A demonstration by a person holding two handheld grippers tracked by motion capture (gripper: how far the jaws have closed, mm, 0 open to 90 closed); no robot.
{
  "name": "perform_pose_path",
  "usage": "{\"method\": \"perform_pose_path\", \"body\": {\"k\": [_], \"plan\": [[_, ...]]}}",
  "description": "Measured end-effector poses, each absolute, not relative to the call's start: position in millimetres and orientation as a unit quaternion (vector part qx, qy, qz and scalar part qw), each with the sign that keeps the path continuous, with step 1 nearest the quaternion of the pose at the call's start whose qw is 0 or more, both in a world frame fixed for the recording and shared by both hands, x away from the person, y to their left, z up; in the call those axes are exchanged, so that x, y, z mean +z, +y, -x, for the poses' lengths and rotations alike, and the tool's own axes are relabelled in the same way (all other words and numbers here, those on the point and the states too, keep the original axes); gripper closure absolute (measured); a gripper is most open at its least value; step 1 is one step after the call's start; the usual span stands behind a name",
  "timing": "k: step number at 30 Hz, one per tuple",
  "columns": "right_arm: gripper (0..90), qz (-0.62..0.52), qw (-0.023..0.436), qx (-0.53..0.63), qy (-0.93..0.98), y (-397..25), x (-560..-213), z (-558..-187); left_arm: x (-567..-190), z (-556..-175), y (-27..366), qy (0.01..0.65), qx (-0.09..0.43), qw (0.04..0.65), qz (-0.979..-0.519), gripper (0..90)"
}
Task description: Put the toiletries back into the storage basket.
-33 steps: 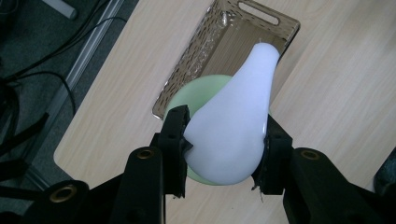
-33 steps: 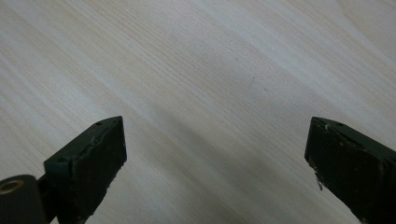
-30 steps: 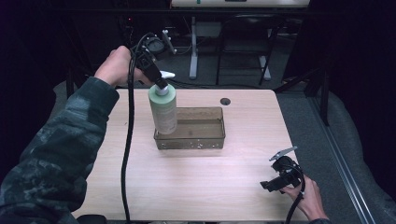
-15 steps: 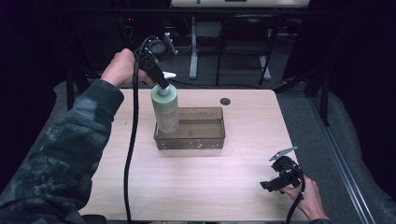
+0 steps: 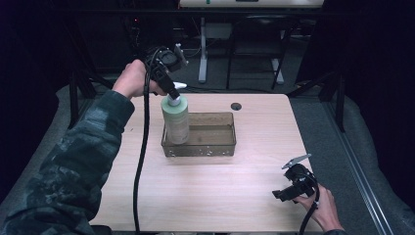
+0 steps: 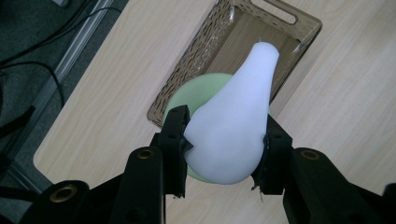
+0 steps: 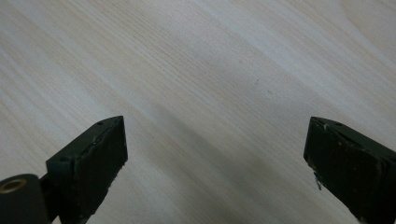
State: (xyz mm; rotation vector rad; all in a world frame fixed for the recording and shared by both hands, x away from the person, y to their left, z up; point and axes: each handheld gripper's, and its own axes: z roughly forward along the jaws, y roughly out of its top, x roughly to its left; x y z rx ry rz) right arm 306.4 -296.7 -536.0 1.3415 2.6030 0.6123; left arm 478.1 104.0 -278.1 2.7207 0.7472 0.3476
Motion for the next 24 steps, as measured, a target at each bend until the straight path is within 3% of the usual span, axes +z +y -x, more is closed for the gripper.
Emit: {"method": "perform_pose_path", "body": {"k": [24], "plan": [[4.7, -0.446, 0.078, 0.207, 0.867, -294.9, -533.9, -304.4, -304.7, -482.1, 112.7, 0.276, 0.103, 0.145, -0.945, 62.2]]}}
